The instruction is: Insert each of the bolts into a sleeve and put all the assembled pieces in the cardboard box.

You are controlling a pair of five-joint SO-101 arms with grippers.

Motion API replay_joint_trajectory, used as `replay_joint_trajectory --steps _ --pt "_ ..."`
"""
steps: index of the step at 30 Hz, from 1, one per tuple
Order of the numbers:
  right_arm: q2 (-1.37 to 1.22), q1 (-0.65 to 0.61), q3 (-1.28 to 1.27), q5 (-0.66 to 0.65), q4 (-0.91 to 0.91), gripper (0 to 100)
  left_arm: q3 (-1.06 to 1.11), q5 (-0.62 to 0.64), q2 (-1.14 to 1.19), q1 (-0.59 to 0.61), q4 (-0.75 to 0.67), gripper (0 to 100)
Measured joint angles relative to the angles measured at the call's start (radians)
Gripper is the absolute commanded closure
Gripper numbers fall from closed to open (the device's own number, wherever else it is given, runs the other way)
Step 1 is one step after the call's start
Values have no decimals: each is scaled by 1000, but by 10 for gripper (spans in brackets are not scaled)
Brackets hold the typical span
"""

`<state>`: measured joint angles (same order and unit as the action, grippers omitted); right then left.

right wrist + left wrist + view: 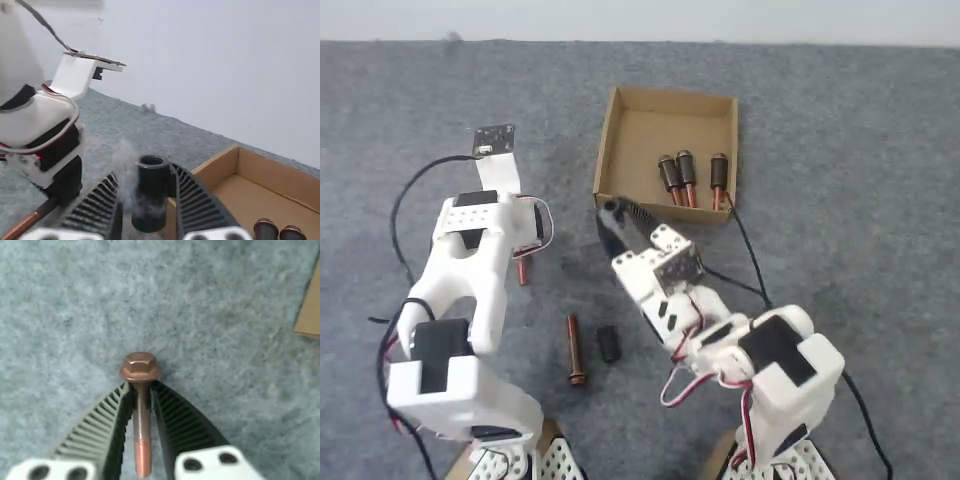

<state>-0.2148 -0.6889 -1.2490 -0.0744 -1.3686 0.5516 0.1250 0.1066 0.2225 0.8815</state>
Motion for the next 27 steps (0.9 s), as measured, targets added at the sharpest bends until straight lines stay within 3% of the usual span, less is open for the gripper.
replay_joint_trajectory --steps 9,27 --pt "140 -29 -175 3 -31 993 0 0 0 0 0 988" --pt "227 -29 -390 161 -31 993 0 18 -3 0 -12 988"
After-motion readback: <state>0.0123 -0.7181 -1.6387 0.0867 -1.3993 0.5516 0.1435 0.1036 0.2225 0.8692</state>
